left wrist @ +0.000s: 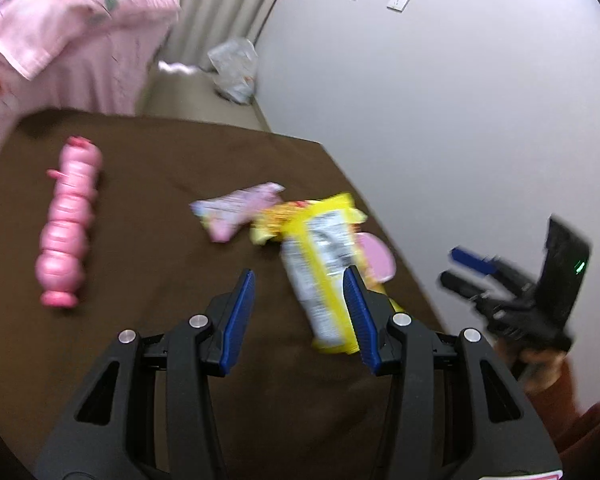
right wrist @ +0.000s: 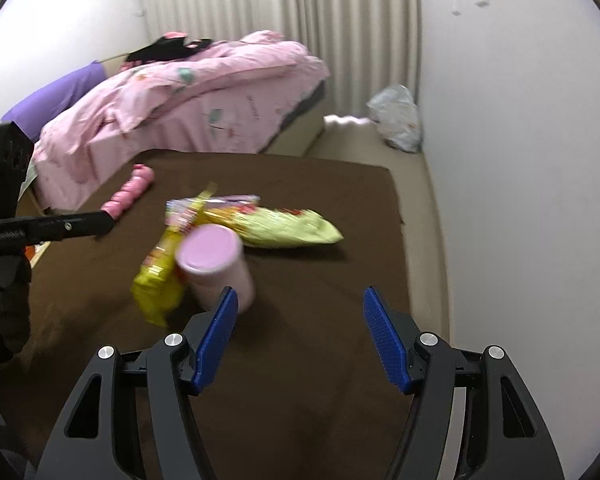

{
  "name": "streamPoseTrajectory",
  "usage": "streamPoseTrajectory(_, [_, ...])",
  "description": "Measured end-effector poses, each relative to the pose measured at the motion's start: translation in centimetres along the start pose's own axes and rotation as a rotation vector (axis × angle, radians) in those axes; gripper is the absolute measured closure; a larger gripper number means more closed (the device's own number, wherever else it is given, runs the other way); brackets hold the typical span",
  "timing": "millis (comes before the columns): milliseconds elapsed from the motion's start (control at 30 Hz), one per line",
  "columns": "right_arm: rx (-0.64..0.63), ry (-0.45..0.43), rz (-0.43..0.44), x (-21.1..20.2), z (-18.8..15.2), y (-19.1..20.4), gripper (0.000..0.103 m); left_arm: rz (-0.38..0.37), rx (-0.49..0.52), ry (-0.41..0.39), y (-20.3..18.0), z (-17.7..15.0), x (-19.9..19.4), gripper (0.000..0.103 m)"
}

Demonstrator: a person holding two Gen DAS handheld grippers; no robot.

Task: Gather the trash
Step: 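Return both grippers to the table and grasp the yellow wafer wrapper with the left gripper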

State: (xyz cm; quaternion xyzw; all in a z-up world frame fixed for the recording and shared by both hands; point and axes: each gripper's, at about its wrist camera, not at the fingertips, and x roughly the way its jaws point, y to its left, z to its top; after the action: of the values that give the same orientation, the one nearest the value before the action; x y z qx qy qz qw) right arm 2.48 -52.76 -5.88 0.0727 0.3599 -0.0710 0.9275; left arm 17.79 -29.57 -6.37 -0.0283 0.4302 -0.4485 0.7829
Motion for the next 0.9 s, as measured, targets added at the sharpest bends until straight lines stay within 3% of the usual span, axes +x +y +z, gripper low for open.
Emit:
streamPoseTrajectory(100, [0.021, 0.008, -0.024, 0.4, -0.6, -1.2, 0.041, -0.075, 0.011, 0.031, -2.0, -0.6, 1.4, 0.059])
streamPoseTrajectory(200, [0.034, 0.007, -0.050, 1.0, -0.8, -2.3, 0.041, -0.058, 0.039, 0.032, -3.6, -1.2, 2.0, 0.056])
streamPoseTrajectory(300, [0.069, -0.001, -0.066, 1.4, -0.5, -3.3, 0.041, 0.005, 0.086, 0.040, -5.3, -1.4, 3.3, 0.055])
streamPoseTrajectory(400, [0.099, -0.019, -0.061, 1.8, -0.2, -3.7, 0.041, 0.133, 0.155, 0.060, -6.0, -2.0, 4.5, 0.055])
streamPoseTrajectory(467, [0.102, -0.021, -0.041, 2.2, 0.1, -3.6, 0.041, 0.098, 0.116, 0.084, -5.2, -2.3, 4.6, 0.056])
streamPoseTrajectory(600, [0.075, -0.021, -0.003, 3.9, 1.7, -3.0, 0.041, 0.090, 0.076, 0.061, -3.5, -2.4, 2.9, 0.070])
streamPoseTrajectory(700, [0.047, -0.019, 0.079, 5.8, 3.5, -2.4, 0.041, 0.168, 0.069, 0.027, -1.8, -2.5, 0.9, 0.080])
streamPoseTrajectory(900, [-0.004, 0.019, 0.221, 10.6, 7.1, -1.1, 0.041, 0.255, -0.032, 0.017, 2.7, -2.9, -1.3, 0.080])
